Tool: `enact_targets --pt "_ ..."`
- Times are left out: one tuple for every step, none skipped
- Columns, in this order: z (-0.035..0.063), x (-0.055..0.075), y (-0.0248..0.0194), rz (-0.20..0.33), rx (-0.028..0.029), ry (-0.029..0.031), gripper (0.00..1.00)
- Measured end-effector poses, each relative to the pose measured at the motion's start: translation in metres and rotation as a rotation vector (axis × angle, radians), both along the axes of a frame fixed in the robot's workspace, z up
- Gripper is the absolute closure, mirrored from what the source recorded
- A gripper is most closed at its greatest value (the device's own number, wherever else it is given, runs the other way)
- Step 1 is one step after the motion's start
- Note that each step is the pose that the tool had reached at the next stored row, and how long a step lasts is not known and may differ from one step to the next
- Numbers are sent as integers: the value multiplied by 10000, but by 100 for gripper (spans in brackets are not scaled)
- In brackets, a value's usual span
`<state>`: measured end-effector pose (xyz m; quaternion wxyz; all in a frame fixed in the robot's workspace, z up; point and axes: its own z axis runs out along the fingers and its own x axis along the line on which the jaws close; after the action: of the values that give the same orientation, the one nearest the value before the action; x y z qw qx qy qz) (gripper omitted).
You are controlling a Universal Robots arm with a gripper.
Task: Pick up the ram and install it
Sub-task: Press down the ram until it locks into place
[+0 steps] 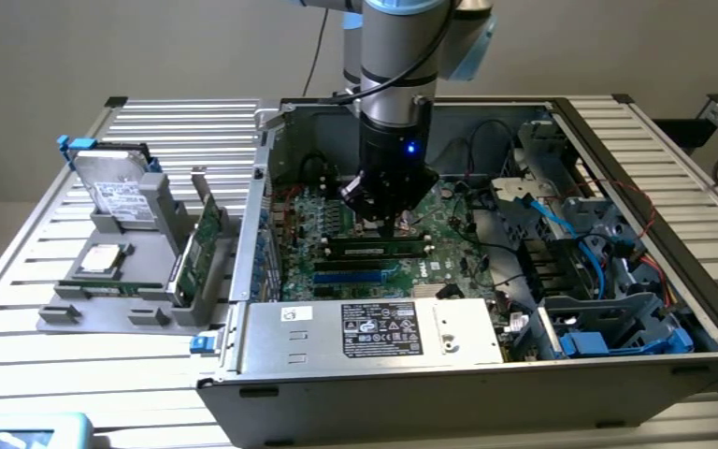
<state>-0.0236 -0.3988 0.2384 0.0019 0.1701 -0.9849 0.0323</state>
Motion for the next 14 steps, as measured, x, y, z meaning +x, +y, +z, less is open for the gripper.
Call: enact_targets --pt "0 0 0 -112 1 -15 89" --pt "0 0 0 -227 0 -29 89" --pt "0 0 0 -338 1 -43 89" --pt "0 0 0 -447 0 -57 89" --pt "0 0 0 -553 0 -70 89" --pt "0 0 0 -670 1 -85 89" --pt "0 0 0 -786 0 -100 89" --pt "0 0 0 -896 0 -113 89" --pt "0 0 0 -1003 0 -125 89" --pt "0 0 0 -1111 0 -134 89" --pt "0 0 0 -1231 -1 -142 89" --pt "1 0 0 -1345 -2 -148 89" --pt "1 -1 -1 -1471 -5 -150 89" --pt "1 -1 0 -1597 -4 -152 89"
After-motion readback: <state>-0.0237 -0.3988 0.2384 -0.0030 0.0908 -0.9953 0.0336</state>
